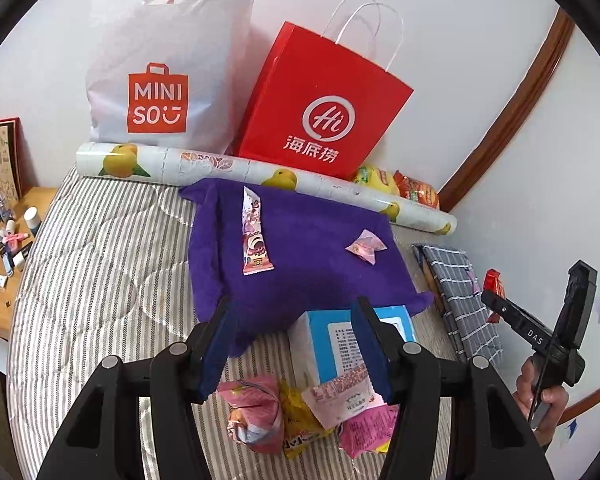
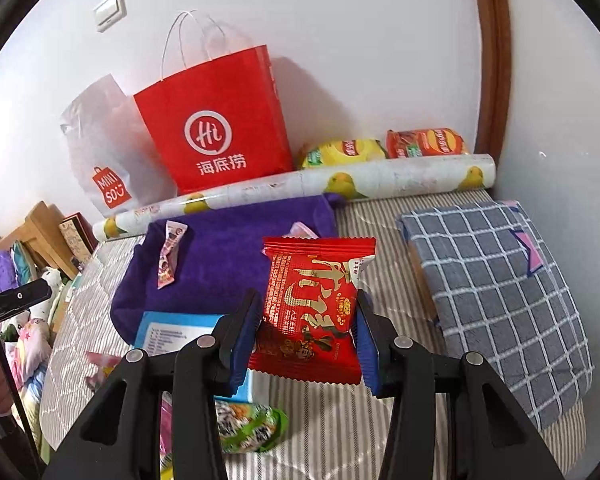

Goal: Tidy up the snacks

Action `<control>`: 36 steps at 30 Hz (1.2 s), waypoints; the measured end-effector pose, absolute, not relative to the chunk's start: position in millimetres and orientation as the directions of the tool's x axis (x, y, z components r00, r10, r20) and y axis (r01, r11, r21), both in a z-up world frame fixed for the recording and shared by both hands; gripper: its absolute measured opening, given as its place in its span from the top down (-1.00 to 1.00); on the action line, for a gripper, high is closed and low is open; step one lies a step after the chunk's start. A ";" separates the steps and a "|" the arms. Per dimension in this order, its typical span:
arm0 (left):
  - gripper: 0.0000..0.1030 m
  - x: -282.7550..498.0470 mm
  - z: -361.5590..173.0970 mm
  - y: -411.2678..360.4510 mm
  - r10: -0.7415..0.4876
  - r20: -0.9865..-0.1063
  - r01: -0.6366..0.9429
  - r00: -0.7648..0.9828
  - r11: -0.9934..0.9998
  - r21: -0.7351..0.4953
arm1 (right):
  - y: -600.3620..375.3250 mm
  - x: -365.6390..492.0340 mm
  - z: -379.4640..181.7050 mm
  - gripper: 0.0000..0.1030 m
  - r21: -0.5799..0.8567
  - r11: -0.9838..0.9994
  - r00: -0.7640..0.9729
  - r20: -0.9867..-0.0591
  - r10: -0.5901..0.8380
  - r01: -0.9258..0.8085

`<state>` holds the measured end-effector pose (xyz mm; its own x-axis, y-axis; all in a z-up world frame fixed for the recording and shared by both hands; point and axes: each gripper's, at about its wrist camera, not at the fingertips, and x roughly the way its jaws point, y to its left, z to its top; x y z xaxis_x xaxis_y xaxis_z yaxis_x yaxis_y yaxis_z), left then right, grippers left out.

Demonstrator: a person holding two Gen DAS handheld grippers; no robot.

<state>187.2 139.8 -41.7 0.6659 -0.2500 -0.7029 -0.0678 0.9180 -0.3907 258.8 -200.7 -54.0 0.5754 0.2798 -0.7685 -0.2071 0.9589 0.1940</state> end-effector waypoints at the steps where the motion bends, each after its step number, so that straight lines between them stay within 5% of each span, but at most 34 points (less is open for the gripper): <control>1: -0.06 188.5 -44.5 140.1 -0.248 -0.711 -0.072 0.658 0.919 -0.388 | -198.9 260.2 -55.5 0.13 0.195 0.958 0.572 -0.770 0.283 -0.211; 17: -0.50 159.5 -127.3 119.3 -0.301 -0.826 -0.053 0.476 0.928 -0.369 | -194.9 247.4 -96.0 0.13 0.191 0.962 0.508 -0.819 0.267 -0.197; 31: -0.50 164.7 -159.3 125.0 -0.355 -0.826 -0.048 0.438 0.908 -0.415 | -208.6 238.8 -104.8 0.13 0.138 0.978 0.496 -0.846 0.197 -0.154; 36: -0.22 159.1 -157.3 133.4 -0.380 -0.809 -0.041 0.449 0.895 -0.443 | -206.9 238.1 -103.1 0.13 0.124 0.980 0.497 -0.848 0.185 -0.153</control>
<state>159.1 133.4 -157.3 0.4490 -0.3797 -0.8089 -0.0415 0.8954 -0.4433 238.1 -206.9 -103.1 0.4973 0.1848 -0.8477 -0.1534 0.9804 0.1238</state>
